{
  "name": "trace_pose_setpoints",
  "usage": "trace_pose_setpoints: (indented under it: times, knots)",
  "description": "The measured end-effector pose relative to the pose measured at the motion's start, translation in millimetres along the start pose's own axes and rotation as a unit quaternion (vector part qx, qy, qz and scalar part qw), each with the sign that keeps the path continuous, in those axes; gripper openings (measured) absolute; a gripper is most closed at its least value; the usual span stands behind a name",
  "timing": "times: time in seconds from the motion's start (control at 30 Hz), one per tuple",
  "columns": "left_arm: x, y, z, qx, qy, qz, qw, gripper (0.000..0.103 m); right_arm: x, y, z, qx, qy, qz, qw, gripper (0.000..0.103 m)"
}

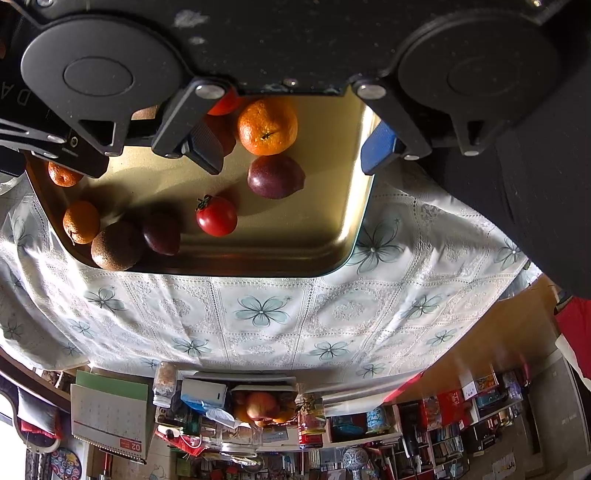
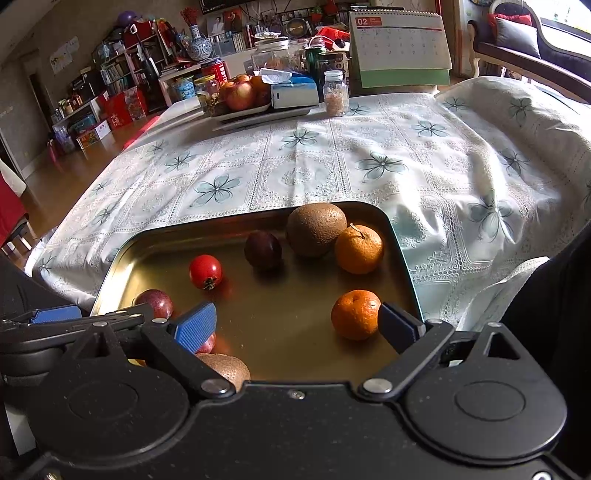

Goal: Organize fruits

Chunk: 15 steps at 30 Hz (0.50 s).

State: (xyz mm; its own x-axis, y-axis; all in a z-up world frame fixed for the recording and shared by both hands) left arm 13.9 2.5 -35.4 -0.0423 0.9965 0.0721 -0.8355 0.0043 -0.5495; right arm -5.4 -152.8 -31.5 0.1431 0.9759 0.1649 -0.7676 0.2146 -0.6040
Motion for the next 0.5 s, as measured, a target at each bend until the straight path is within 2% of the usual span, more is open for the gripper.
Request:
trace_pose_setpoints:
  times: [0.5]
  knots:
    - [-2.2, 0.6, -2.1, 0.007, 0.004, -0.002, 1.0000, 0.085, 0.0, 0.1, -1.6, 0.002, 0.000, 0.001, 1.000, 0.096]
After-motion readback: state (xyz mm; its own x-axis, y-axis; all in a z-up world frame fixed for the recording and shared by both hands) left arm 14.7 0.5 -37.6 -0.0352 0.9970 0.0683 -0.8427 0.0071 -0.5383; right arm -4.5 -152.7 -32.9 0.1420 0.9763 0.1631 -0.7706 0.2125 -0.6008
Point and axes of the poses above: each gripper's, at about its wrist camera, not at the fingertips, and z roughly against the way its jaws point, x to its left, y to its underside, the point moved 1 cm from there along -z, roughly the way its jaws point, and after that the axes turned 11 degrees about x, right-handed, at the moved point
